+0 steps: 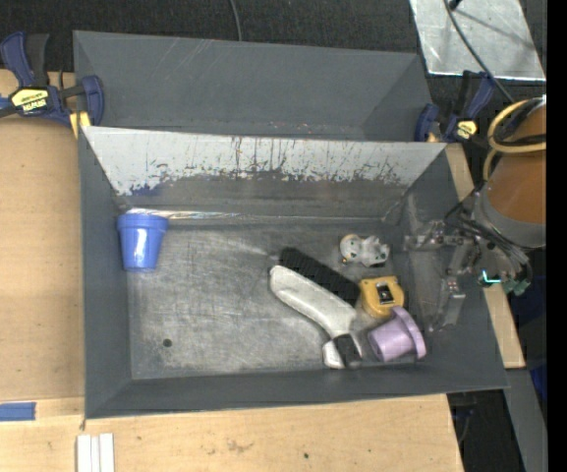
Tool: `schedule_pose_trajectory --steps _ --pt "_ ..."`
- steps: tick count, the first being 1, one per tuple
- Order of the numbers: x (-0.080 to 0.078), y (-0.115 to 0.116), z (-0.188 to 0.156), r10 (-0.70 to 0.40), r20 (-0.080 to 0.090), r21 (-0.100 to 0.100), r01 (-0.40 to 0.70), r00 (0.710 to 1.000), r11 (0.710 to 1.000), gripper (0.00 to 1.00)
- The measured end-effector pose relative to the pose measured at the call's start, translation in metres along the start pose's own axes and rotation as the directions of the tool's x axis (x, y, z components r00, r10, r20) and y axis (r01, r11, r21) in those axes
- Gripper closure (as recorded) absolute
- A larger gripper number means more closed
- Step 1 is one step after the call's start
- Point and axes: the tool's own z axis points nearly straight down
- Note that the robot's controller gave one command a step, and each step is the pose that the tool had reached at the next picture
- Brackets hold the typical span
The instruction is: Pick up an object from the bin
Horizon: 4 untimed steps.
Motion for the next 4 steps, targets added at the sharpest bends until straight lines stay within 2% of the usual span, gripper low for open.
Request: schedule_pose_trajectory --steps 1,2,3,4 --pt "-0.002 0.000 -0.004 -0.003 0.007 0.002 0.003 1.000 1.000 0.00" --pt "0.015 0.013 0.074 0.033 0.056 0.013 -0.034 0.998 0.999 1.00" --pt "0.015 0.013 0.074 0.033 0.056 0.013 -0.034 0.998 0.999 1.00" --pt "0.019 0.013 0.073 0.033 0.031 0.009 -0.033 0.999 0.999 1.00"
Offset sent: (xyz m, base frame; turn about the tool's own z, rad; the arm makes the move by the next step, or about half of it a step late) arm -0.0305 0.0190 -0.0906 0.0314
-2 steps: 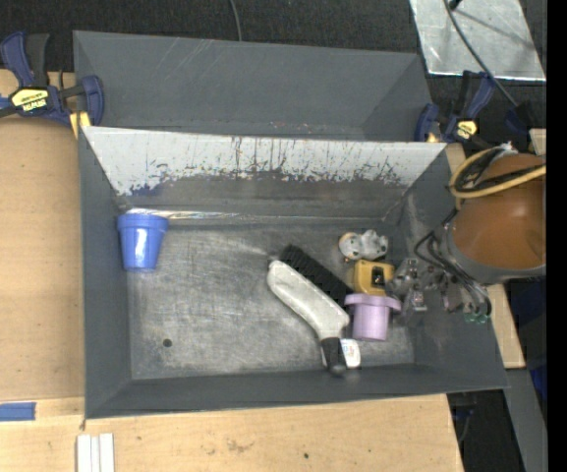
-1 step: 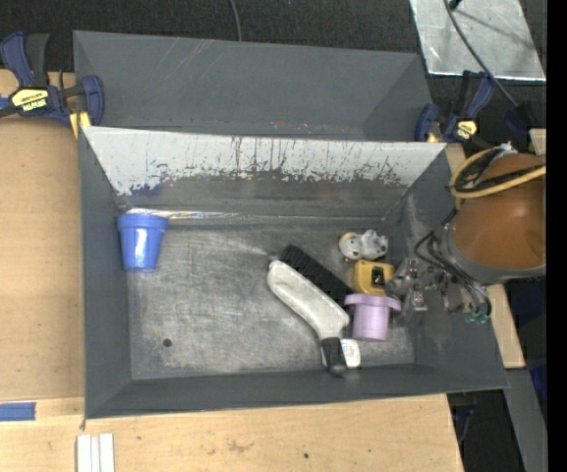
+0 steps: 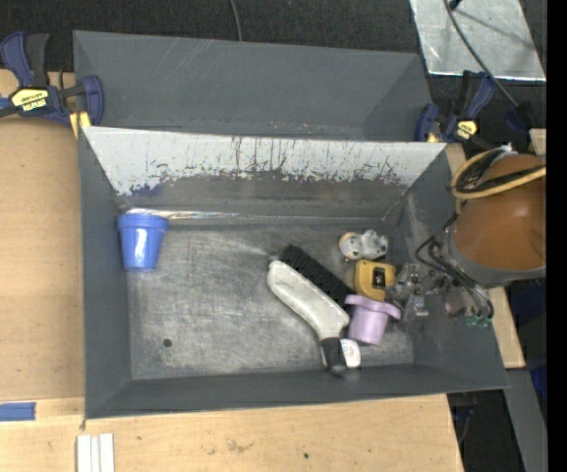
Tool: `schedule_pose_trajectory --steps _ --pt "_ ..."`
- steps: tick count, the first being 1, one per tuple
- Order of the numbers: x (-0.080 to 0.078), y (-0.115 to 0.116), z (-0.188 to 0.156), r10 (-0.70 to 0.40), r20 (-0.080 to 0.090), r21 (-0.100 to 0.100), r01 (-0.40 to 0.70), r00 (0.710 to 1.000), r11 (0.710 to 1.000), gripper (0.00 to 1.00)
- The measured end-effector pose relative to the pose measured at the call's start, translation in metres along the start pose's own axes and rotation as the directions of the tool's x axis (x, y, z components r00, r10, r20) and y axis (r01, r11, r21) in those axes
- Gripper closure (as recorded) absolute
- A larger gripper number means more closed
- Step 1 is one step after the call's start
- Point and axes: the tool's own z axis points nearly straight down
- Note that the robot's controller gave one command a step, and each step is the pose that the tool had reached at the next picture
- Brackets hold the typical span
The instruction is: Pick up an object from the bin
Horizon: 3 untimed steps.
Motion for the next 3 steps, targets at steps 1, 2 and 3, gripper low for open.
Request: schedule_pose_trajectory --steps 1,2,3 --pt "0.003 0.003 -0.035 0.009 -0.030 -0.008 -0.009 1.000 1.000 1.00" --pt "-0.002 0.004 -0.080 0.012 -0.021 -0.007 -0.012 1.000 1.000 1.00" --pt "-0.009 0.012 -0.084 -0.010 -0.023 -0.008 0.009 1.000 1.000 0.00"
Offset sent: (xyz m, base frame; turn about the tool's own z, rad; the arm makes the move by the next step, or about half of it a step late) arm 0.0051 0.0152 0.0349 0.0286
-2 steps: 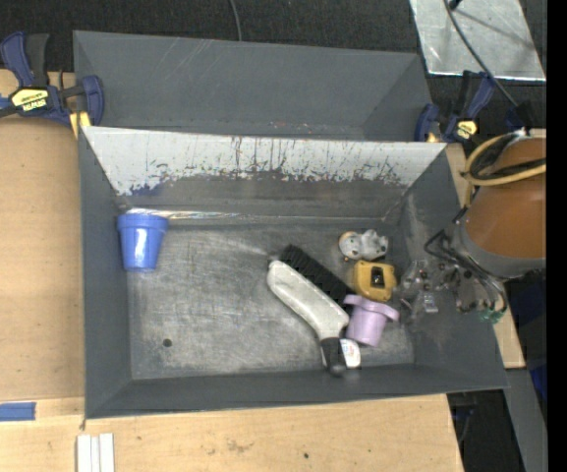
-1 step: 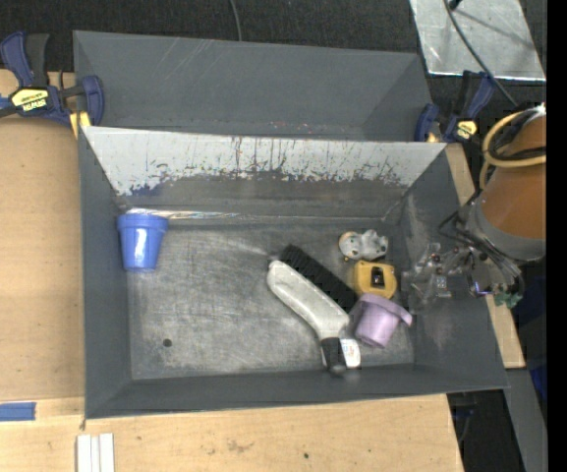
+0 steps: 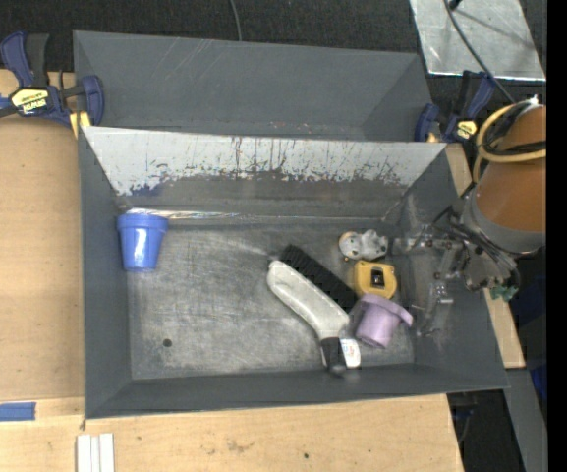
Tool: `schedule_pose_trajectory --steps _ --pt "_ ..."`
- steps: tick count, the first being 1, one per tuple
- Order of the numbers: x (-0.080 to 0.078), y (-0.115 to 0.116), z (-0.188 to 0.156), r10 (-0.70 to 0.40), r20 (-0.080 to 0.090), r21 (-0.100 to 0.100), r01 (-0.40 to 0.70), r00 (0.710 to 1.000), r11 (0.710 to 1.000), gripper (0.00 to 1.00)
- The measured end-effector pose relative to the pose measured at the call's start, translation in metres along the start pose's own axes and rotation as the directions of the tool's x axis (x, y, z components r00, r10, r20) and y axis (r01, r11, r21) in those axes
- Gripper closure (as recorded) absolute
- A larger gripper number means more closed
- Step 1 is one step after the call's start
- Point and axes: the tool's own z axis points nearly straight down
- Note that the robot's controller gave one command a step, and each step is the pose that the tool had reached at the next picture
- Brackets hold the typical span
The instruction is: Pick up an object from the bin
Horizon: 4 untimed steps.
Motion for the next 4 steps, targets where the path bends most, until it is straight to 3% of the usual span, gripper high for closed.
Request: schedule_pose_trajectory --steps 1,2,3,4 --pt "0.000 0.000 0.000 0.000 0.000 0.000 0.000 1.000 1.000 0.00" --pt "0.015 0.025 0.088 0.081 0.021 0.001 -0.081 0.996 0.997 1.00" --pt "0.015 0.025 0.088 0.081 0.021 0.001 -0.081 0.996 0.997 1.00" --pt "0.020 0.018 0.059 0.076 -0.003 -0.001 -0.076 0.997 0.997 1.00"
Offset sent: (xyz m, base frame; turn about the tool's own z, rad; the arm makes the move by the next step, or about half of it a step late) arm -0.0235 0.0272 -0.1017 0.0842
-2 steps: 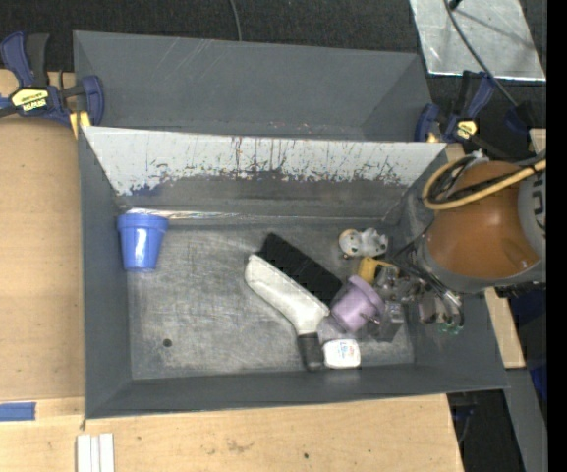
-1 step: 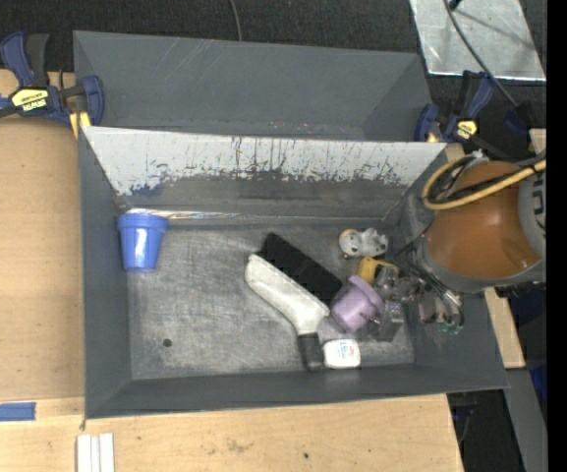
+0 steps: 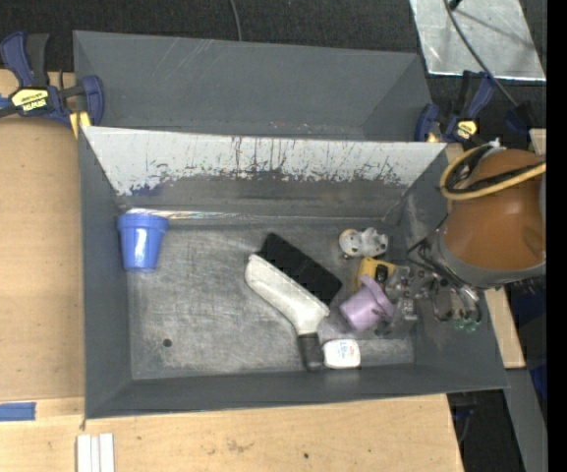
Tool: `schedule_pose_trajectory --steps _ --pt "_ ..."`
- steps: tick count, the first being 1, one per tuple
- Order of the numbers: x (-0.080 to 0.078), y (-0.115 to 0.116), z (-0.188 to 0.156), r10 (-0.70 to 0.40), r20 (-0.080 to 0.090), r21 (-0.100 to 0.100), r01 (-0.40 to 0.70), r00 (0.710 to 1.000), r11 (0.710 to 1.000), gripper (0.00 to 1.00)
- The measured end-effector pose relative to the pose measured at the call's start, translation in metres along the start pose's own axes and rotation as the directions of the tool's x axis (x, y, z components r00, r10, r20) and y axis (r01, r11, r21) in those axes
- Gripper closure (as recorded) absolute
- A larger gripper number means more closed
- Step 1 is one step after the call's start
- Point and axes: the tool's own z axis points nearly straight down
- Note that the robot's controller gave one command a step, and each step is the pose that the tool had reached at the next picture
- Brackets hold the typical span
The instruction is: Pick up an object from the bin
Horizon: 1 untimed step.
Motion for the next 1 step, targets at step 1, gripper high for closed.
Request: schedule_pose_trajectory --steps 1 --pt "-0.0021 -0.0027 -0.0315 0.002 0.004 0.001 -0.002 1.000 1.000 1.00"
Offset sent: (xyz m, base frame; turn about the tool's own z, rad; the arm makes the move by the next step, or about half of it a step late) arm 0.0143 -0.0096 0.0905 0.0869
